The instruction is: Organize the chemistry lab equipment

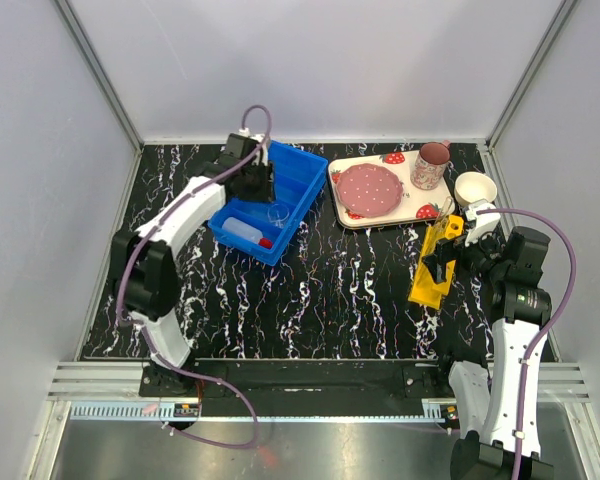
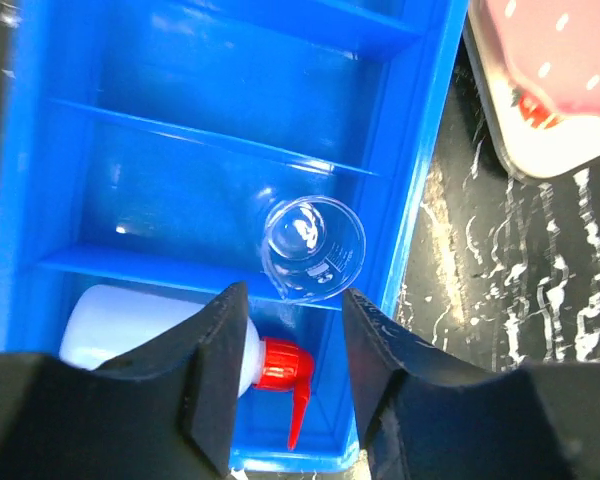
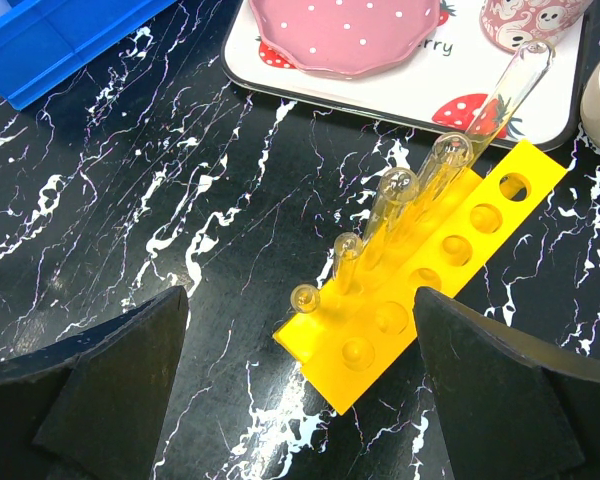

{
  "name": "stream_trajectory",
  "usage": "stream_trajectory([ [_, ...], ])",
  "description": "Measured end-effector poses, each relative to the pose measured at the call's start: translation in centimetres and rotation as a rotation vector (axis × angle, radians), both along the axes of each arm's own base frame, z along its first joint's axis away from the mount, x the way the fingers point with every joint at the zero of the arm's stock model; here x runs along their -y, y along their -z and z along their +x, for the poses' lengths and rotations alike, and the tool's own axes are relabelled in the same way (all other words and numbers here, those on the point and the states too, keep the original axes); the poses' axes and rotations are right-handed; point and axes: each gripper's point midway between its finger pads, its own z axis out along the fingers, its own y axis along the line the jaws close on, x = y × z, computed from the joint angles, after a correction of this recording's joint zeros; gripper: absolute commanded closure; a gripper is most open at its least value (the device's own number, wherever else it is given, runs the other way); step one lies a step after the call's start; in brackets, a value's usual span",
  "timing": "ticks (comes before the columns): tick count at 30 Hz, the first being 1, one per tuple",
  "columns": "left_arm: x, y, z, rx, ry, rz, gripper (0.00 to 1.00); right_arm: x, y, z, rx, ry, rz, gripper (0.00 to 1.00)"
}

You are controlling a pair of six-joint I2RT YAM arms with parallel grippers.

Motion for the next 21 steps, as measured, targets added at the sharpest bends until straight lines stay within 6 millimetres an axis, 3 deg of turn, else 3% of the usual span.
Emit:
stream_trajectory([
  [7, -6.0, -6.8, -0.9, 0.158, -0.121, -0.169, 0.25, 0.0, 0.0, 0.0, 0.001, 0.0, 0.0, 0.01],
  [11, -10.1, -8.5, -1.2, 0.219, -0.215, -0.29, 0.17, 0.0, 0.0, 0.0, -0.002, 0.0, 0.0, 0.0],
  [12, -11.1, -8.5, -1.2, 0.221, -0.24, -0.326, 0.16, 0.0, 0.0, 0.0, -0.001, 0.0, 0.0, 0.0],
  [14, -12.8, -8.0, -1.1, 0.212, -0.286, -0.39, 0.01, 0.0, 0.0, 0.0, -0.002, 0.0, 0.0, 0.0],
  [21, -17.5, -4.6, -1.1, 0.116, -0.438, -0.593, 0.01, 0.0, 0.1, 0.1, -0.003, -0.001, -0.001, 0.0],
])
